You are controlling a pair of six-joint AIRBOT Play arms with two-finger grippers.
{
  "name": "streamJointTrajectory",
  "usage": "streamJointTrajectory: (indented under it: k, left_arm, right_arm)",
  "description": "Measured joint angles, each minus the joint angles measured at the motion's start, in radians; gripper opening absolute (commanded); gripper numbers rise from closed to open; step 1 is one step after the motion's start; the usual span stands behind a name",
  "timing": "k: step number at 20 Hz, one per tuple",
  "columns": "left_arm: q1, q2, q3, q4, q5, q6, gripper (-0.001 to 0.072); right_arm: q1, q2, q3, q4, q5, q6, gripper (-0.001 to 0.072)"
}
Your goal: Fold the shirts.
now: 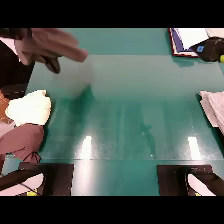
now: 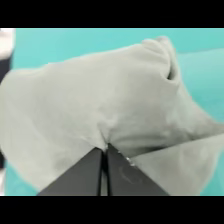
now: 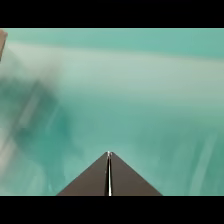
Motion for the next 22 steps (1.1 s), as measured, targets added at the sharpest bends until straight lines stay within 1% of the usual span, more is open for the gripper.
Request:
streamJointTrajectory:
  k: [2,4,7,8,9,10,11,13,15,18,22]
  left_arm:
    - [-0.114,0.043,0.011,0.002,-0.038,0.007,0.003]
    - [-0.234,0.043,0.016,0.003,-0.082,0.01,0.0031]
    - [-0.409,-0.027,0.019,0.006,-0.122,0.011,0.0033]
    - [-0.467,-0.067,0.02,0.005,-0.129,0.011,0.006]
    - [-0.52,-0.112,0.021,0.003,-0.126,0.014,0.0373]
    - [-0.562,-0.154,0.021,-0.006,-0.112,0.014,0.0656]
    - [-0.599,-0.198,0.021,-0.014,-0.101,0.014,0.0607]
    - [-0.636,-0.258,0.022,-0.024,-0.076,0.012,0.0602]
    - [-0.62,-0.288,0.023,-0.013,-0.068,-0.003,0.0602]
    - [-0.513,-0.307,0.005,-0.019,-0.097,-0.049,0.0602]
    - [-0.359,-0.315,-0.143,-0.153,-0.097,-0.078,0.0603]
  right_arm:
    - [-0.006,0.013,0.027,0.0,-0.011,0.0,0.0016]
    - [-0.025,0.005,0.089,-0.001,0.014,0.0,0.0016]
    - [-0.069,-0.032,0.207,-0.003,0.084,0.0,0.0016]
    - [-0.084,-0.046,0.249,-0.002,0.113,0.0,0.0016]
    - [-0.098,-0.06,0.288,-0.002,0.142,0.0,0.0016]
    - [-0.113,-0.076,0.327,-0.003,0.173,0.0,0.0016]
    - [-0.123,-0.09,0.361,-0.003,0.206,0.0,0.0016]
    - [-0.136,-0.114,0.419,-0.002,0.272,0.0,0.0016]
    - [-0.143,-0.132,0.455,-0.003,0.323,0.0,0.0016]
    - [-0.148,-0.145,0.471,-0.003,0.369,0.0,0.0016]
    - [-0.14,-0.151,0.427,-0.003,0.384,0.0,0.0016]
